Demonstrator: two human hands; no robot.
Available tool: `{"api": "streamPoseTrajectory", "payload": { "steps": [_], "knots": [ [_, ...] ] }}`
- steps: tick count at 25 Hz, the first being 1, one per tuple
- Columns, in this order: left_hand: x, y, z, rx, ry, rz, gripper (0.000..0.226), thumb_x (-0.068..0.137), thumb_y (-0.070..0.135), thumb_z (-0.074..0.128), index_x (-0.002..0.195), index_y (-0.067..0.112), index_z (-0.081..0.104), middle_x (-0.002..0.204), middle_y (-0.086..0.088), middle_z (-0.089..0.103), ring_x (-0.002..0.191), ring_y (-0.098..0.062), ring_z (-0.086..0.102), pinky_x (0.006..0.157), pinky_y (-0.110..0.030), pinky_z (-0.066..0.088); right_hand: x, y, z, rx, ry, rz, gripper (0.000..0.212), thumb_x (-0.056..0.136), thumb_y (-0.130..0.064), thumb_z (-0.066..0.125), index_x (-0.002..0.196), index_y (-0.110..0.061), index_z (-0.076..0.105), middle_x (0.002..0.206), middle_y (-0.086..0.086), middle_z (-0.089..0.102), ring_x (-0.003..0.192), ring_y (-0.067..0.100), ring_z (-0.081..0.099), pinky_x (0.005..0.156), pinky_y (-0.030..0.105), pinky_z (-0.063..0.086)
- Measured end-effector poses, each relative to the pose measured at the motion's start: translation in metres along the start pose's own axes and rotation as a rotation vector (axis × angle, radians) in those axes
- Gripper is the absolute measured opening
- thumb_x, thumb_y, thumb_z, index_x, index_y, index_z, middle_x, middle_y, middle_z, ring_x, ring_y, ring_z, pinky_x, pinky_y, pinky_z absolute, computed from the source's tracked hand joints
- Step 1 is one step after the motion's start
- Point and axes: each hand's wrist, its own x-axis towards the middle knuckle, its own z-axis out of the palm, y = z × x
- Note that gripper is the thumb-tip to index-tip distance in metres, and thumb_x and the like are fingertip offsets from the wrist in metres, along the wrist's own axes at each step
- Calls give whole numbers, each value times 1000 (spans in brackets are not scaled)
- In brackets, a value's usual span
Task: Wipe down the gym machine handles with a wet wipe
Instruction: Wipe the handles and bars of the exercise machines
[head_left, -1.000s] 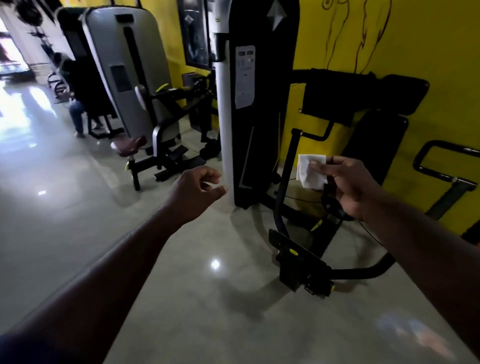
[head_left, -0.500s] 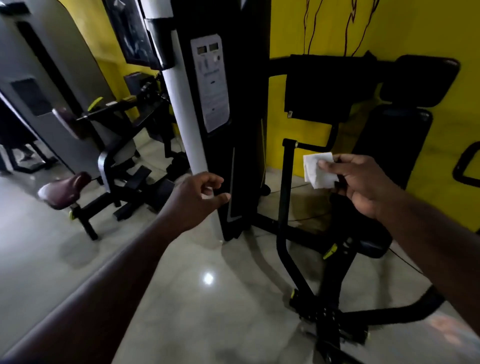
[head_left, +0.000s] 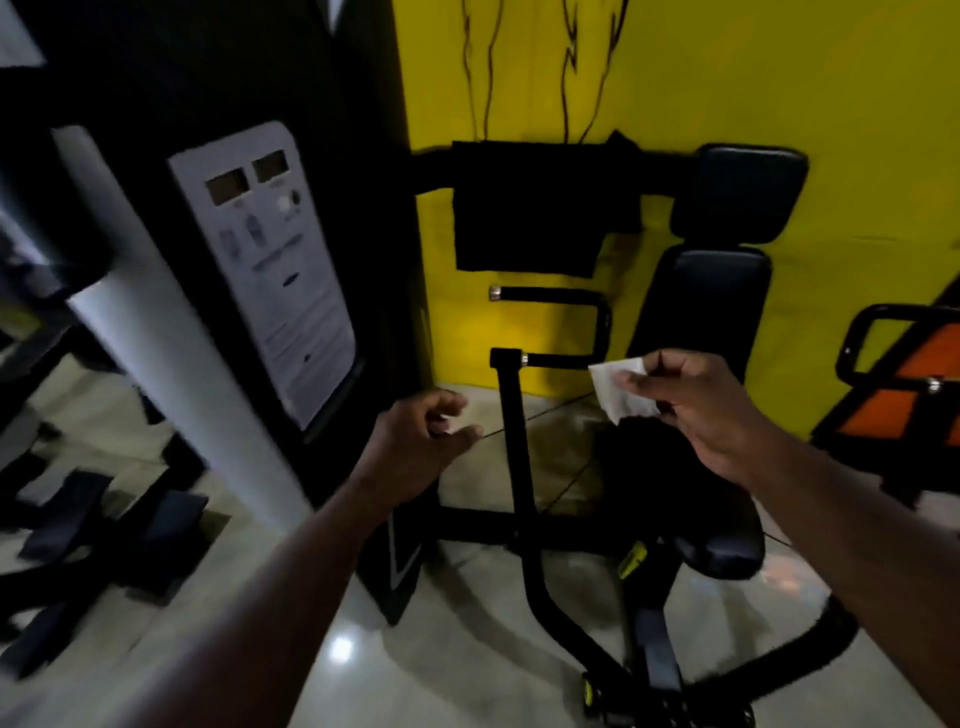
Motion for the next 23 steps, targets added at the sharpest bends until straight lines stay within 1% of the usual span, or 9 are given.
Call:
{"api": "streamPoseTrajectory", "payload": {
  "steps": [5,9,11,13,15,17,18,20,23],
  "knots": [
    [122,-16,25,-124,-75,-38,29,82,30,86,105,27,68,108,7,69,100,-20,66,89,-41,57,69,15,11,41,115,27,5,89,-5,76,88,-10,76,67,-4,70,58,8,66,51,20,51],
    [224,-33,46,-170,-13,-35,27,73,32,85,91,34,65,97,12,69,86,-7,65,88,-43,58,170,42,12,-130,164,10,7,92,-12,75,95,-12,81,86,11,79,79,22,75,68,33,58],
    [271,-45,57,-185,19,-87,28,69,38,82,91,35,66,97,11,70,88,-10,68,91,-46,59,234,49,10,-257,144,-4,5,91,-19,77,89,-19,82,84,3,80,81,17,75,72,34,57],
    [314,-59,66,-202,44,-148,31,64,43,80,90,35,66,98,7,72,91,-17,71,92,-48,60,298,50,14,-473,94,-79,17,90,-29,79,74,-29,78,75,-9,76,75,4,72,68,27,55],
    [348,-64,70,-201,75,-212,27,68,35,83,90,33,67,99,3,72,93,-20,71,92,-47,60,361,54,25,-748,14,-239,29,95,-37,74,69,-23,72,73,-3,73,72,11,71,64,33,51],
    [376,-73,73,-186,85,-273,23,80,17,85,93,25,69,103,-5,73,90,-16,70,86,-37,61,413,54,46,-793,-111,-404,23,97,-22,69,76,-14,72,71,1,69,69,18,69,58,31,41],
    [383,-77,74,-187,92,-302,19,86,8,81,98,16,70,107,-10,73,88,-14,68,78,-26,60,432,58,56,-814,-164,-501,10,93,-12,70,86,-10,76,75,2,72,72,16,69,59,26,41],
    [390,-89,76,-187,134,-359,17,92,-2,71,108,-1,68,110,-19,70,80,-10,64,61,-10,52,456,77,79,-897,-245,-632,31,85,-5,67,114,-5,77,104,9,78,93,14,70,73,29,55],
    [413,-111,82,-248,222,-434,17,95,-5,64,112,-8,66,109,-20,68,78,-11,61,57,-9,49,478,124,85,-965,-520,-491,39,102,-9,55,141,-4,59,144,12,62,131,24,60,104,44,54]
  ]
}}
